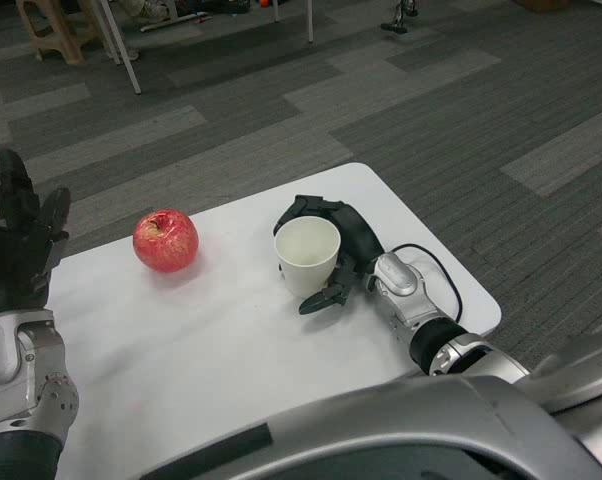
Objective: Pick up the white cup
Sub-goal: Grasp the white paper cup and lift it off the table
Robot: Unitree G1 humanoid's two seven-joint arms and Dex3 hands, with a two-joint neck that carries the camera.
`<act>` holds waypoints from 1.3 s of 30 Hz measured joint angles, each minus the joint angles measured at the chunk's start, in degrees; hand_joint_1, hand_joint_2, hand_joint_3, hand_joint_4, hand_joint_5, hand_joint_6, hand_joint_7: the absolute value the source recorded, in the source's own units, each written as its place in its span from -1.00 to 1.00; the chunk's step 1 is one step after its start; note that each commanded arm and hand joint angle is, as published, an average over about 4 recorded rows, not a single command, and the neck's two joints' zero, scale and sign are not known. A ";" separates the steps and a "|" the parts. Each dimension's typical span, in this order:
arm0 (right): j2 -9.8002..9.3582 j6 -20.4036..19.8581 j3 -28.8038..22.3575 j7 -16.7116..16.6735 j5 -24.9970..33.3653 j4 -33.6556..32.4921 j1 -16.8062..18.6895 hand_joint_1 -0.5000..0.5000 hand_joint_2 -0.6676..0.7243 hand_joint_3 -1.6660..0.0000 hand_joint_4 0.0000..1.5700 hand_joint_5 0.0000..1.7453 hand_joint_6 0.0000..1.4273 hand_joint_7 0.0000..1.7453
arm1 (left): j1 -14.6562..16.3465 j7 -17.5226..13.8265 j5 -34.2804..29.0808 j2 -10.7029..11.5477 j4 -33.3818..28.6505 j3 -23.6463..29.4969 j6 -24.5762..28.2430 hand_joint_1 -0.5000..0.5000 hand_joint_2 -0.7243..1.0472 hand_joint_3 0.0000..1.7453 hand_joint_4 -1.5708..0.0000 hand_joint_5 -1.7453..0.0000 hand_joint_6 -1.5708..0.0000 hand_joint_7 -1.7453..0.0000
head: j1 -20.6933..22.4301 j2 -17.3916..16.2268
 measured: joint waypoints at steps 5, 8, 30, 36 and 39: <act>-0.46 -0.07 0.56 -0.04 0.22 -0.29 0.36 0.67 0.57 -0.45 1.00 0.89 0.96 0.84 | 0.00 0.00 -0.02 0.00 0.01 0.01 0.00 -1.00 1.00 -0.90 1.00 1.00 1.00 0.92 | 0.40 -0.31; -0.87 -0.14 0.45 -0.04 0.23 -0.77 0.76 0.67 0.55 -0.52 1.00 0.89 0.96 0.84 | 0.00 0.00 -0.03 0.00 0.01 0.02 0.00 -1.00 1.00 -0.90 1.00 1.00 1.00 0.92 | 0.45 -0.32; -5.45 0.36 2.23 -5.40 -0.41 -18.72 -1.45 0.67 0.36 -0.81 1.00 0.89 0.92 0.76 | -0.03 -0.02 -0.06 -0.16 0.40 0.09 -0.03 -1.00 1.00 -0.90 1.00 1.00 1.00 0.92 | 1.73 2.58; -6.21 0.36 4.67 -6.99 -0.41 -20.82 -3.25 0.67 0.27 -0.81 1.00 0.89 0.96 0.76 | -0.03 -0.02 -0.06 -0.20 0.41 0.12 -0.04 -1.00 1.00 -0.90 1.00 1.00 1.00 0.92 | 3.63 5.08; -6.51 0.36 5.18 -7.13 -0.41 -21.08 -3.82 0.67 0.27 -0.81 1.00 0.89 0.96 0.76 | -0.03 -0.02 -0.06 -0.20 0.42 0.12 -0.04 -1.00 1.00 -0.90 1.00 1.00 1.00 0.92 | 4.08 5.90</act>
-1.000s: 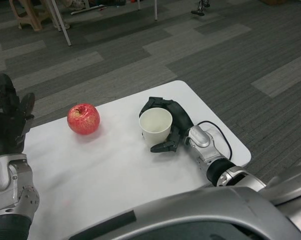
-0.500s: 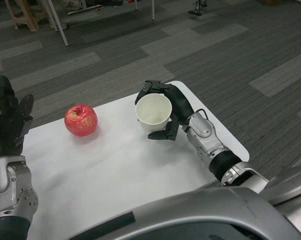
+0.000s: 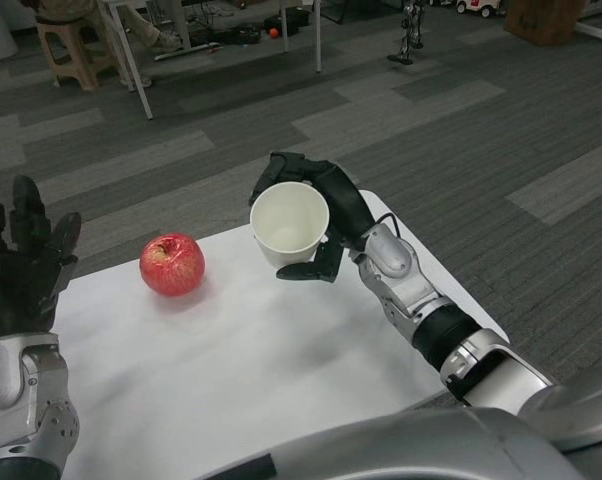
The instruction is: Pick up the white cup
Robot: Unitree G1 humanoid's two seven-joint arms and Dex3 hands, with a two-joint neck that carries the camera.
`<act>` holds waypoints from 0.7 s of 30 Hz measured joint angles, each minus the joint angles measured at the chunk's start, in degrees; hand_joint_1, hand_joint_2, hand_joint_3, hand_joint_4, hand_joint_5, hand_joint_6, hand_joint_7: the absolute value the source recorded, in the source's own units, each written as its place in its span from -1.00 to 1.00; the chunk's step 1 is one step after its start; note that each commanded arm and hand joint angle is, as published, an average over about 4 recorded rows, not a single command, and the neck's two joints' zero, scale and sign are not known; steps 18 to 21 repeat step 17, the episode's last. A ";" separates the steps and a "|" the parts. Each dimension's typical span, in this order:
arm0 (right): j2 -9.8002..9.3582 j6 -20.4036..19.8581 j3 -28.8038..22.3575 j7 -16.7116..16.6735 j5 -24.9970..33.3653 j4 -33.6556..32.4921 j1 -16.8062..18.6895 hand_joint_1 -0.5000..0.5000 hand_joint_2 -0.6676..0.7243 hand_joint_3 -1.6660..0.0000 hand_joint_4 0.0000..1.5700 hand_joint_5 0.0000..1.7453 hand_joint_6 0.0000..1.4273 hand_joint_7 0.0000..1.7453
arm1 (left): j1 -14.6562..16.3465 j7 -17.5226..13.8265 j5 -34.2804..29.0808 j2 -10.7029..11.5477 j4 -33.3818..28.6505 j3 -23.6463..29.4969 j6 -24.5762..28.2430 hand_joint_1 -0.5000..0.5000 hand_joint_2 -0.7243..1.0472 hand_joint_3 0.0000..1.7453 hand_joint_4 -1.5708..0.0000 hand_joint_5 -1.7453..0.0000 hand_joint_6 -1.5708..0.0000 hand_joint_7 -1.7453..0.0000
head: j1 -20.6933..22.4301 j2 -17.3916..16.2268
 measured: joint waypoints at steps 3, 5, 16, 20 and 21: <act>-0.15 0.00 0.24 0.00 0.00 0.00 -0.28 0.67 0.27 -0.88 1.00 0.89 0.96 0.76 | 0.00 0.00 0.00 0.00 0.00 0.00 0.00 -1.00 1.00 -0.90 1.00 1.00 1.00 0.92 | 0.29 0.37; -0.23 0.00 0.27 -0.01 0.00 -0.01 -0.44 0.67 0.27 -0.90 1.00 0.89 0.96 0.76 | 0.00 0.00 0.00 0.00 0.00 0.00 0.00 -1.00 1.00 -0.90 1.00 1.00 1.00 0.92 | 0.48 0.52; -1.19 0.00 0.32 -0.03 0.00 -0.55 -0.59 0.67 0.27 -0.90 1.00 0.89 0.96 0.68 | 0.00 0.00 0.00 0.00 0.01 0.13 -0.01 -1.00 1.00 -0.90 1.00 1.00 1.00 0.92 | 1.07 1.00; -1.21 0.00 0.32 -0.03 0.00 -0.64 -0.59 0.67 0.27 -0.90 1.00 0.89 0.96 0.68 | 0.00 0.00 0.00 0.00 0.01 0.13 -0.01 -1.00 1.00 -0.90 1.00 1.00 1.00 0.92 | 1.06 0.99; -1.21 0.00 0.32 -0.03 0.00 -0.64 -0.59 0.67 0.27 -0.90 1.00 0.89 0.96 0.68 | 0.00 0.00 0.00 0.00 0.01 0.13 -0.01 -1.00 1.00 -0.90 1.00 1.00 1.00 0.92 | 1.06 0.99</act>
